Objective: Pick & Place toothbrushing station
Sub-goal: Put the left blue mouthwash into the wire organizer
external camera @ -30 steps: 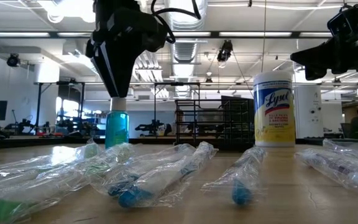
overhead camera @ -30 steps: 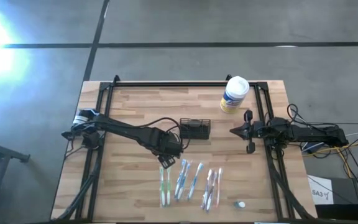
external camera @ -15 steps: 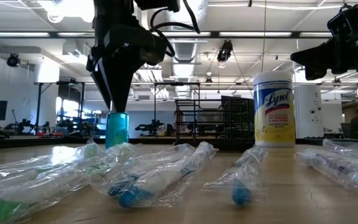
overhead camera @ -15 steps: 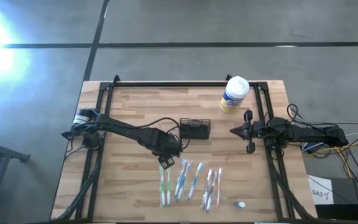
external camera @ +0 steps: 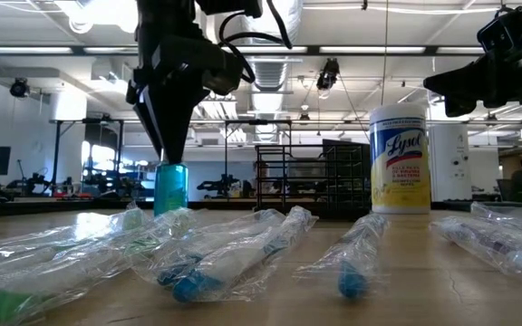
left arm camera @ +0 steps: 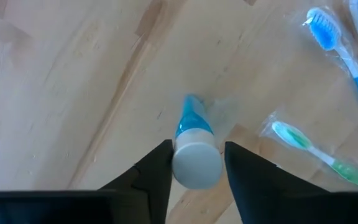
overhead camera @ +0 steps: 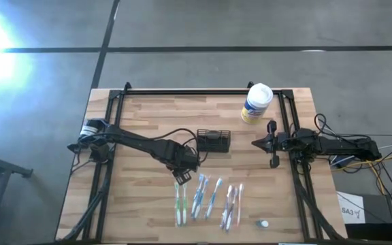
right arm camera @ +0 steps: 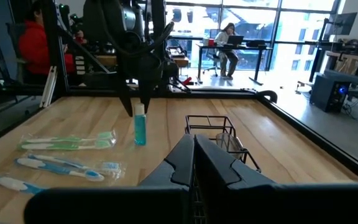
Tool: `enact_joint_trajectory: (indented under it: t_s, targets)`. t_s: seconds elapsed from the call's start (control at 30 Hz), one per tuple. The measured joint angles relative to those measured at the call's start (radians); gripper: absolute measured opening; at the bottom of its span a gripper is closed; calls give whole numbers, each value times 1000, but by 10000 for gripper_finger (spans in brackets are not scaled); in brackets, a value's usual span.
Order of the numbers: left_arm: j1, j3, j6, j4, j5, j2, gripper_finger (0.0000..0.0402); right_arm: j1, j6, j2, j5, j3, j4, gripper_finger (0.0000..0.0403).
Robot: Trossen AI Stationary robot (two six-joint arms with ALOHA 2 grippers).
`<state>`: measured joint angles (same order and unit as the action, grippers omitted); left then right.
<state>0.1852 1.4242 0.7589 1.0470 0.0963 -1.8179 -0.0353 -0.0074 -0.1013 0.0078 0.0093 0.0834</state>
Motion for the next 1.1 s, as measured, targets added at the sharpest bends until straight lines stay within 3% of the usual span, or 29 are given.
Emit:
enact_joint_trajectory:
  t_s: [0.2,0.57,0.87,1.1]
  targets:
    - [-1,0,-21,0,1,0,99,0,-3,0,0,0,0,8]
    - [-1,39,-141,0,2,29,98,0,-2,0,0,0,-1,8]
    - [1,15,-259,-41,49,225,98,0,0,-1,0,0,-5,8]
    - [1,-159,-333,-185,53,454,99,0,0,-2,0,0,-6,8]
